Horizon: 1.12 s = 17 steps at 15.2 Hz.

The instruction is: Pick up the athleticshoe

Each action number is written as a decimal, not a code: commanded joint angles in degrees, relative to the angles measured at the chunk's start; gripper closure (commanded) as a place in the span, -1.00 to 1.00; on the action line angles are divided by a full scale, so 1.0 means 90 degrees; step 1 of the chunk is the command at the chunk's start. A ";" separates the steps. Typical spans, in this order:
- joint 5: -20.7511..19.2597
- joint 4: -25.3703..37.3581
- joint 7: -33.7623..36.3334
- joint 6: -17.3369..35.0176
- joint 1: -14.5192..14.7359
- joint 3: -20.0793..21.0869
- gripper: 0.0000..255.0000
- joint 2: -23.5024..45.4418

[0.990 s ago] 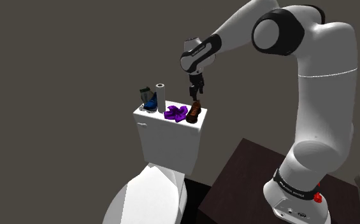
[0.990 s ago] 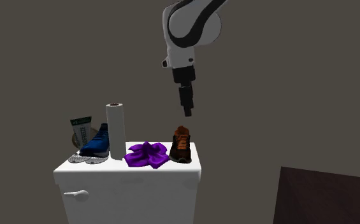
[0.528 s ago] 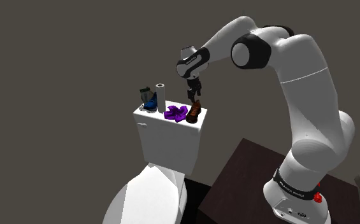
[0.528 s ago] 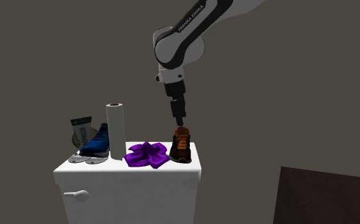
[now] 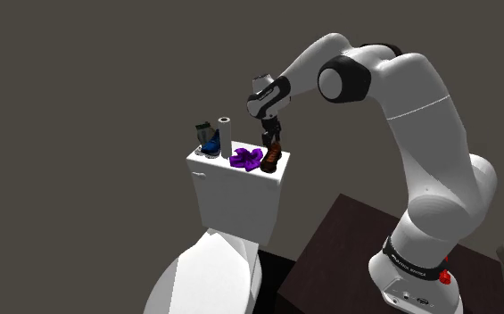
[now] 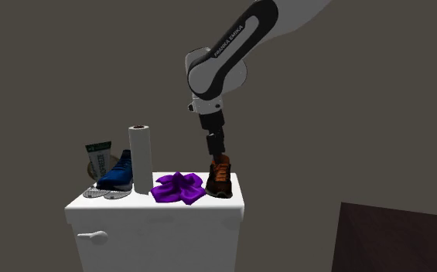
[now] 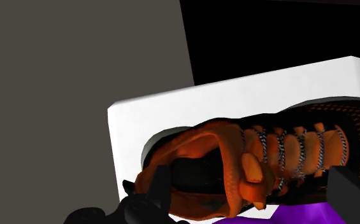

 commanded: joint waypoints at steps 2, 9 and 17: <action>0.0004 0.0016 0.0003 0.0016 -0.0002 0.0003 1.00 0.0029; 0.0004 0.0019 0.0004 0.0012 -0.0001 0.0004 1.00 0.0028; -0.0029 0.0073 -0.0046 -0.0389 0.0026 -0.0030 1.00 -0.0324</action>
